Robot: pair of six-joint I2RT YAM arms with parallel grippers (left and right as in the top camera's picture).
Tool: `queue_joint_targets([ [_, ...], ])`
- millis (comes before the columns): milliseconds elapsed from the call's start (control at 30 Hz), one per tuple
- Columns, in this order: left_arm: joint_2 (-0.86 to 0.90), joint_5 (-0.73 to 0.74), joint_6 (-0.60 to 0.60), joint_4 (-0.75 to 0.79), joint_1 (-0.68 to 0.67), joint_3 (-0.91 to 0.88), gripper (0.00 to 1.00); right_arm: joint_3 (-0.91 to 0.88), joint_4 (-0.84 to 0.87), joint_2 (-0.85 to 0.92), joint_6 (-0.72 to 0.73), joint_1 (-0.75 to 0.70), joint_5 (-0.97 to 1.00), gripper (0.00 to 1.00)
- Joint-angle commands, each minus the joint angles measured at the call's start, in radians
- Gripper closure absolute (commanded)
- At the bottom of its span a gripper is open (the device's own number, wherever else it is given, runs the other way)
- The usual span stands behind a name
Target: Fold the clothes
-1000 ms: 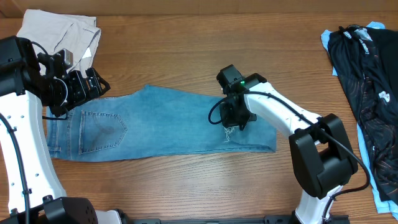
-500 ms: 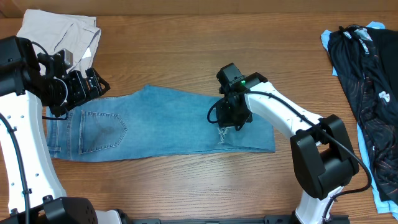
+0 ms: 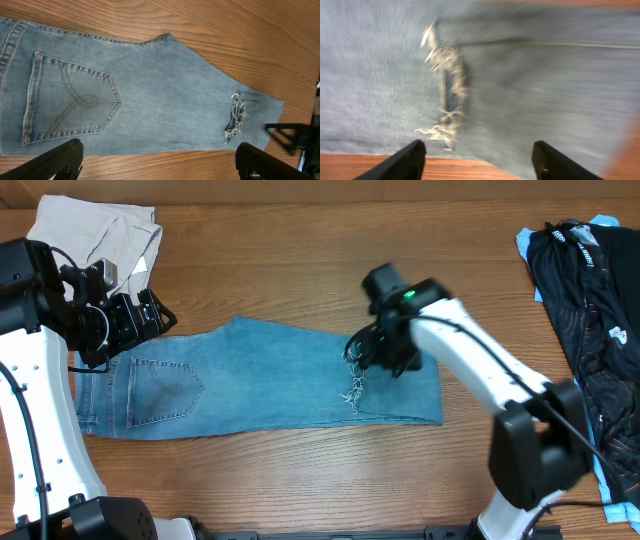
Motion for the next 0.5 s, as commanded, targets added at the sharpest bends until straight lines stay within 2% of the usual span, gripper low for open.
queue_joint_targets([
  [0,0.007,-0.005,0.015,-0.003,-0.008,0.0,0.0,0.035,-0.036,-0.055,-0.034,-0.079,0.052,0.53],
  [33,0.007,-0.005,0.015,-0.002,-0.008,0.0,0.0,0.028,-0.044,-0.055,-0.055,-0.102,0.039,0.7],
  [67,0.007,-0.005,0.015,-0.002,-0.008,0.0,0.0,0.012,-0.044,-0.055,-0.079,-0.126,0.011,0.81],
  [100,0.007,-0.005,0.015,-0.002,-0.008,0.0,0.0,-0.003,-0.043,-0.055,-0.1,-0.143,-0.016,0.88],
  [167,0.007,-0.005,0.015,-0.002,-0.008,0.0,0.0,-0.045,-0.036,-0.055,-0.132,-0.172,-0.066,0.96],
  [467,0.007,-0.005,0.015,-0.018,-0.008,0.0,0.0,-0.333,0.192,-0.054,-0.186,-0.225,-0.229,0.96],
])
